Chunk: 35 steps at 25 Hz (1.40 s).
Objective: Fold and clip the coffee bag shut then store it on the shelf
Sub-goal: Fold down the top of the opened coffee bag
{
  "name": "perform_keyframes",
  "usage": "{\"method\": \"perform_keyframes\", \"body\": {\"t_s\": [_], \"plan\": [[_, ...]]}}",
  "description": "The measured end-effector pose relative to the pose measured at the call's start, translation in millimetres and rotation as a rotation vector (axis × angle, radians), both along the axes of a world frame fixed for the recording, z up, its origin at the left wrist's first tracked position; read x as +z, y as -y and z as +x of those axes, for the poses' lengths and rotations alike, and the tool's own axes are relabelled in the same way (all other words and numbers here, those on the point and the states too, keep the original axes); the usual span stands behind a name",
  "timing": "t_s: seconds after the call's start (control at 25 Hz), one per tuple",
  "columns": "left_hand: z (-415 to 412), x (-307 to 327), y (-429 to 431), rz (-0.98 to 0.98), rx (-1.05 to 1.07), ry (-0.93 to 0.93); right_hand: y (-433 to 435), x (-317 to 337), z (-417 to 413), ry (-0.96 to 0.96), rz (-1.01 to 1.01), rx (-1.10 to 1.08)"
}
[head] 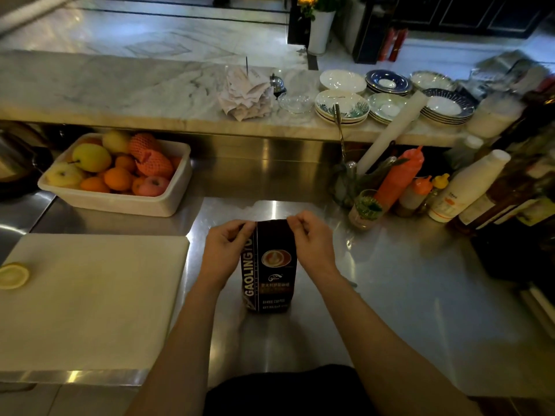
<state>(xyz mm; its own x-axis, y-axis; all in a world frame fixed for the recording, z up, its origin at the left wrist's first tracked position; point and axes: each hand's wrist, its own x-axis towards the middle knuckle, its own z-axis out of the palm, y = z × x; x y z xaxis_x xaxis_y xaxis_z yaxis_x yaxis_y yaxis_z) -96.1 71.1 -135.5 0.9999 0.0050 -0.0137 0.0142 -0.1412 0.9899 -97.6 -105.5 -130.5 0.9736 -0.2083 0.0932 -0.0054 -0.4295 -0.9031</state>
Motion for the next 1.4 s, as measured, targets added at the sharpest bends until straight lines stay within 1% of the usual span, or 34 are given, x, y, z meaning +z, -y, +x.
{"method": "perform_keyframes", "body": {"t_s": [0.08, 0.16, 0.24, 0.28, 0.32, 0.4, 0.48, 0.56, 0.68, 0.76, 0.92, 1.0, 1.08, 1.16, 1.24, 1.32, 1.4], "plan": [[1.6, 3.1, -6.5, 0.001, -0.132, -0.057, -0.2, 4.4, 0.1, 0.014, -0.018, 0.024], [1.3, 4.3, -8.5, 0.082, -0.091, -0.032, 1.1, 7.3, 2.2, -0.007, 0.038, 0.097], [-0.8, 4.2, -7.6, 0.126, -0.031, 0.013, 3.8, 9.0, 4.1, -0.094, 0.136, 0.215], [-1.7, 4.7, -7.2, 0.131, -0.041, 0.022, 5.3, 8.5, 5.4, -0.123, 0.116, 0.251], [-2.6, 5.2, -7.1, 0.143, -0.068, 0.023, 7.1, 7.3, 6.8, -0.132, 0.052, 0.264], [-3.8, 7.5, -8.2, 0.167, -0.154, 0.02, 11.8, 6.9, 7.1, -0.111, -0.031, 0.297], [-2.7, 12.3, -11.6, 0.192, -0.256, 0.019, 17.8, 9.3, 6.5, -0.098, -0.023, 0.358], [-3.1, 12.5, -15.2, 0.202, -0.284, 0.015, 25.5, 11.8, 5.6, -0.112, -0.018, 0.401], [-10.5, 10.2, -16.2, 0.17, -0.083, 0.053, 28.1, 12.5, 2.8, -0.134, -0.005, 0.374], [-12.3, 9.3, -15.5, 0.131, -0.02, 0.073, 23.9, 10.3, 0.1, -0.116, 0.009, 0.309], [-14.5, 2.4, -13.5, 0.074, -0.086, 0.06, 18.6, 5.6, -3.8, -0.076, 0.065, 0.272], [-19.5, -3.8, -9.6, 0.049, -0.05, 0.02, 17.5, 3.5, -3.7, -0.094, 0.134, 0.282], [-20.3, -8.9, -6.6, 0.068, 0.006, -0.011, 16.7, 1.2, -5.8, -0.124, 0.182, 0.299], [-19.2, -10.7, -5.1, 0.105, -0.002, -0.009, 15.9, -5.0, -9.9, -0.166, 0.111, 0.323], [-21.4, -8.2, -3.7, 0.09, -0.043, 0.005, 16.8, -8.9, -11.4, -0.196, 0.028, 0.304], [-22.0, -5.6, -5.6, 0.081, -0.096, 0.015, 18.7, -9.0, -9.0, -0.205, 0.004, 0.292], [-21.0, -5.2, -11.1, 0.124, -0.183, 0.017, 23.4, -7.6, -7.5, -0.217, 0.008, 0.323]]}}
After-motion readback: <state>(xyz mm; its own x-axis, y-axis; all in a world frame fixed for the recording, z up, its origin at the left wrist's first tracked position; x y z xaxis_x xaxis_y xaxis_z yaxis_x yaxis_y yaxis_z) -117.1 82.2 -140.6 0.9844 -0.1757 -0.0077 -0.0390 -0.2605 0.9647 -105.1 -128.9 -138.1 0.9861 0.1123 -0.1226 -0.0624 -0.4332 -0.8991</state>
